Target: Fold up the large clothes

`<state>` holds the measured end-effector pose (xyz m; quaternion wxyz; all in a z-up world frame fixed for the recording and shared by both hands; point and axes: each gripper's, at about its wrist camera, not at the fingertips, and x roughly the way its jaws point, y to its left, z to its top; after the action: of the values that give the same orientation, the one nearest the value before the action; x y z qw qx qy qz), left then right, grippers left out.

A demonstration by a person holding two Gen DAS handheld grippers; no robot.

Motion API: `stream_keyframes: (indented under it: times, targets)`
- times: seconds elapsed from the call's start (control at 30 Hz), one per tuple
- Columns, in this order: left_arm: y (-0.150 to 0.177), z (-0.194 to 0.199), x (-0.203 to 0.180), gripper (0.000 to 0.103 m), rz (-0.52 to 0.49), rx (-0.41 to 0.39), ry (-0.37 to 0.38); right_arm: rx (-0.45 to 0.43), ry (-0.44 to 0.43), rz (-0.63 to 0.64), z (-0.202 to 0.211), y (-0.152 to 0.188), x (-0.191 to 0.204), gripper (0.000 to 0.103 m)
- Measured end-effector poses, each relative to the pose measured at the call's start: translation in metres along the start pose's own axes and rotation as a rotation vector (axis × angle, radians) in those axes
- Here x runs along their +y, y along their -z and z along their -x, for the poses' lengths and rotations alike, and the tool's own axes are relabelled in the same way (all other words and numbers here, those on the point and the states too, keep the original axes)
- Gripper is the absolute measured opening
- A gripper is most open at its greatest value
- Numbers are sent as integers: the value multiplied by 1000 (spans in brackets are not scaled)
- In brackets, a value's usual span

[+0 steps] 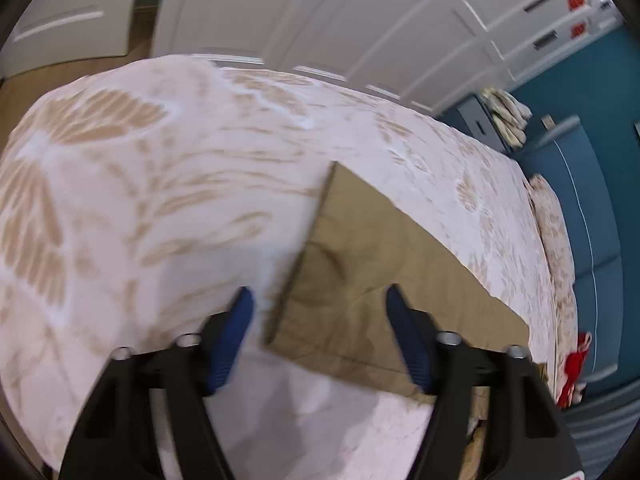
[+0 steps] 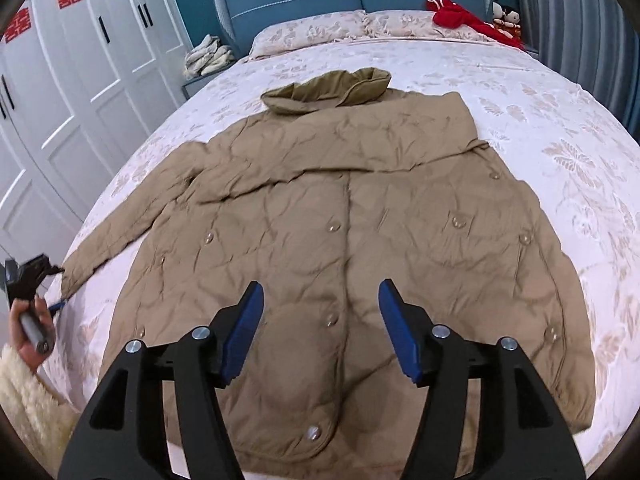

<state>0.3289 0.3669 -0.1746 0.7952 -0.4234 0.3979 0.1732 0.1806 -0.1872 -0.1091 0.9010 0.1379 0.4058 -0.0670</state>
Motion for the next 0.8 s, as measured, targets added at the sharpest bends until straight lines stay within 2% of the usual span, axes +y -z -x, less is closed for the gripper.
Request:
stream_keyframes:
  times: [0.07,0.13,0.17,0.23,0.33,0.43,0.5,0.57,0.67,0.77,0.8]
  targets:
    - [-2,-5,-6,37,-21,14,-18,8,5,10,2,5,5,59]
    - [-6,-8,-13,3,-49,18,-13,17,7,19,3,7,8,59]
    - [-5,-7,-20,3,-69,27,-5,19,10,23,4,8,9,59]
    - [-5,9,-38,1,-117,-27,-3,20,11,31,6,10,10,59]
    - [6,51,-95,1,-285,-137,41,19,13,35,12,13,10,59]
    - [36,100,-176,1,-461,-200,167,17,2,21,16,14,3,59]
    - [64,125,-228,1,-557,-203,272,16,11,22,19,16,-2,59]
    - [102,145,-276,1,-651,-182,364,7,24,22,23,16,-11,59]
    - [182,161,-344,1,-791,-87,495,-10,54,16,29,15,-30,60]
    - [252,152,-375,8,-877,20,526,-18,95,-28,32,11,-63,61]
    - [280,142,-381,12,-898,81,530,-18,108,-51,33,9,-75,61]
